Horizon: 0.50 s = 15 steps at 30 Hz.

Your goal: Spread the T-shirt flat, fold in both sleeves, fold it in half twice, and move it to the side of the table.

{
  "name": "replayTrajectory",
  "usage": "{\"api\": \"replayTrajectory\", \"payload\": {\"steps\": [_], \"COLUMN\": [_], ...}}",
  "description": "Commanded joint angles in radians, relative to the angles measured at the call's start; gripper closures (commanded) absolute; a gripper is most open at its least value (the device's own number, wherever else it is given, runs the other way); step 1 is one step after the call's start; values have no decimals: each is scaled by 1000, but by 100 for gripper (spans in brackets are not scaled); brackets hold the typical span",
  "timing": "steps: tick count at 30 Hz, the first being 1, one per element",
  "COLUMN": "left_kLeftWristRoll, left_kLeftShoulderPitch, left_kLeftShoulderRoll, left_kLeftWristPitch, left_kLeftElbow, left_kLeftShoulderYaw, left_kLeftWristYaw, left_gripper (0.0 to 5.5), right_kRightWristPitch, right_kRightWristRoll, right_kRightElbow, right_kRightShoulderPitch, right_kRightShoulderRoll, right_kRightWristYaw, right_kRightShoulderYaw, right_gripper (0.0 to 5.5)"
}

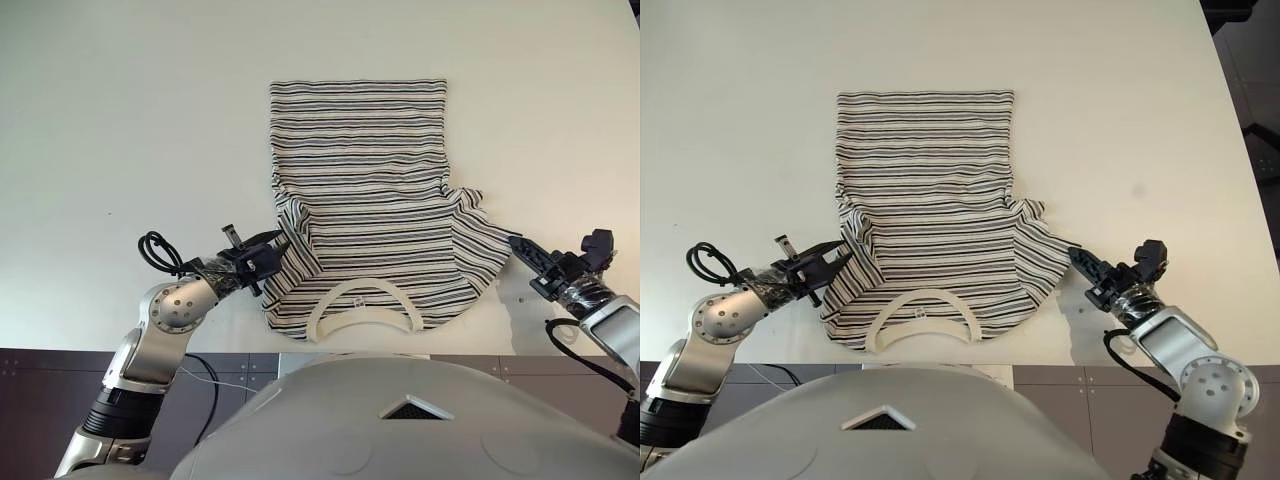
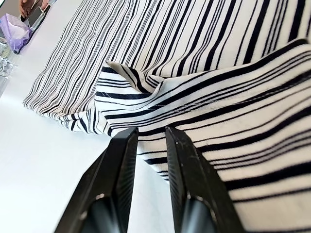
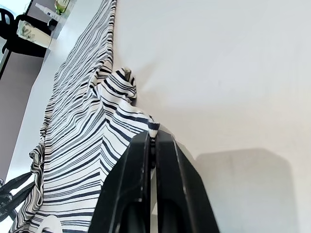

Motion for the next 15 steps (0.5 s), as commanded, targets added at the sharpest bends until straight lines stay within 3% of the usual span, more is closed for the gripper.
{"api": "replayTrajectory", "payload": {"steps": [1, 7, 15], "left_kLeftWristRoll": [9, 8, 13], "left_kLeftShoulderPitch": [-4, -19, -58], "left_kLeftShoulderRoll": [6, 9, 13], "left_kLeftWristPitch": [3, 3, 2], "left_kLeftElbow": [2, -2, -5], "left_kLeftShoulderYaw": [1, -5, -27], "left_kLeftWristYaw": [0, -11, -38], "left_gripper": [445, 445, 445], "right_kRightWristPitch": [-40, -130, -275], "right_kRightWristRoll": [-66, -211, -508], "right_kRightElbow": [-164, -346, -353], "right_kRightShoulderPitch": [14, 46, 57], "right_kRightShoulderRoll": [-46, -88, -152], "right_kRightWristYaw": [88, 174, 256], "right_kRightShoulderYaw": [83, 213, 448], "right_gripper": [536, 536, 536]}}
